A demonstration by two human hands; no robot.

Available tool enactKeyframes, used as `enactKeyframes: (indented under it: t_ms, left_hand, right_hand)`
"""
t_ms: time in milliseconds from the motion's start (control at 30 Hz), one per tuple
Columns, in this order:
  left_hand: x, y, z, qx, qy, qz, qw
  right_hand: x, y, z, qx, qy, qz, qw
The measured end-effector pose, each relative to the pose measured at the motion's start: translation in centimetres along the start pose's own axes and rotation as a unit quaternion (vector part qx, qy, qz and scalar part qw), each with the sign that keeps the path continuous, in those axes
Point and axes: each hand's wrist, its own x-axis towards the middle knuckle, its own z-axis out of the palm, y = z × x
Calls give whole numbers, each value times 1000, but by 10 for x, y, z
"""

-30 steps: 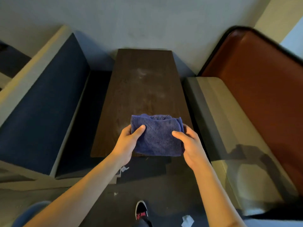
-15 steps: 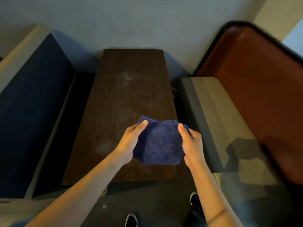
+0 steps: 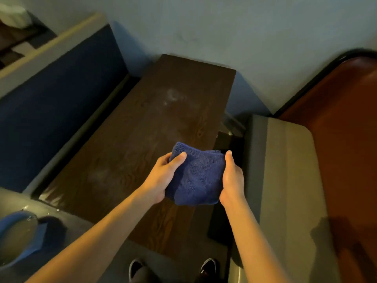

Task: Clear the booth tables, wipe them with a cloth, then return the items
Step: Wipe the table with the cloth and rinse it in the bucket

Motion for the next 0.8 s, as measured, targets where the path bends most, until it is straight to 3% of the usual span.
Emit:
enactKeyframes:
  t_ms: [167,267,600,800]
  left_hand:
    - [-3,6,9,-55,80,-10,995]
    - [5,14,7,-98,119,19,988]
    - [53,26,-10,-137,178,20,974]
    - [86,25,-28,-130,207,40,969]
  right_hand:
    - [23,-12,0,-5,-111,109,988]
    - [30,-14,11,-7,-196,74,978]
    - [63,-37,61,-145,-147,-27,978]
    - [105,-44,89,-176,-164,-31,970]
